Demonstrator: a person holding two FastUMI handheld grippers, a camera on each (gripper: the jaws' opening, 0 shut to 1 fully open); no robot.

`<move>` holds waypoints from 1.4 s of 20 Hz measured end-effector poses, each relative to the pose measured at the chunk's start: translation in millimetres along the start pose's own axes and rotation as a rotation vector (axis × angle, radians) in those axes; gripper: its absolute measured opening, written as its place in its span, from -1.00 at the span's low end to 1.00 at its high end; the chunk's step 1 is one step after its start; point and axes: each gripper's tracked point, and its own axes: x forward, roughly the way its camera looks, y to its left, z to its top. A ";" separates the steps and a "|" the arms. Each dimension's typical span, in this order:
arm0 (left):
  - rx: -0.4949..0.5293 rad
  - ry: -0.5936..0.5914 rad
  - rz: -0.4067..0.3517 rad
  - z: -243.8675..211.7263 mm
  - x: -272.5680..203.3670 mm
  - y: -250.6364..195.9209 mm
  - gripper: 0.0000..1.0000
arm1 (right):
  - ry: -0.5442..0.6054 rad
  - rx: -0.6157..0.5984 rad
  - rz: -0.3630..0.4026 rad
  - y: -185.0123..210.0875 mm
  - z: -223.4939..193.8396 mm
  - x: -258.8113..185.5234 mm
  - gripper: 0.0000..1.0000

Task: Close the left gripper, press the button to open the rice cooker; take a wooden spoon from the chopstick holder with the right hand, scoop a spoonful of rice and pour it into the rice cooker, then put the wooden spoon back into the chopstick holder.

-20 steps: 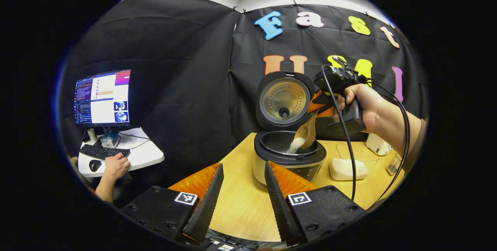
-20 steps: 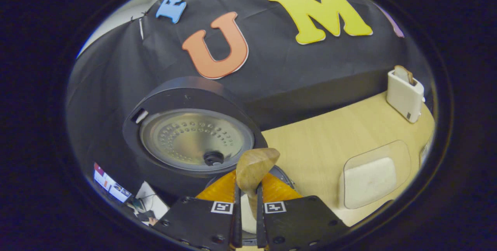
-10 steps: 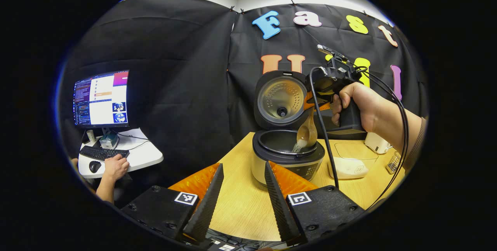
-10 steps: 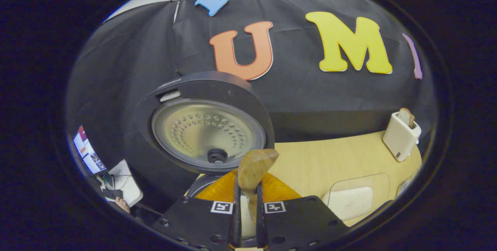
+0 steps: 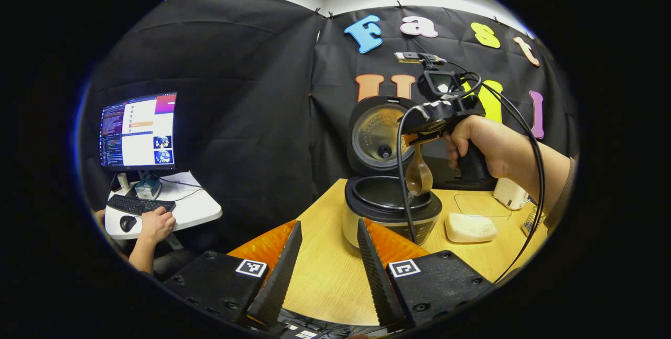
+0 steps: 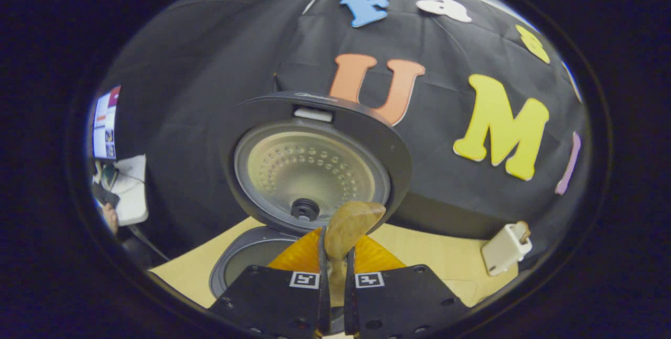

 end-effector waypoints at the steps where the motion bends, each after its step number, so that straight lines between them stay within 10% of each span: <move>1: -0.003 0.002 0.000 -0.6 -0.2 0.6 0.40 | -0.008 -0.053 -0.016 5.5 0.5 -1.0 -0.80; 14: -0.014 0.005 -0.020 -3.4 3.1 0.1 0.39 | -0.170 -0.303 -0.150 11.2 35.7 -41.8 -0.81; 28: -0.012 0.017 -0.028 -7.3 12.7 -27.4 0.39 | -0.214 -0.038 -0.455 -267.1 -19.2 -131.8 -0.80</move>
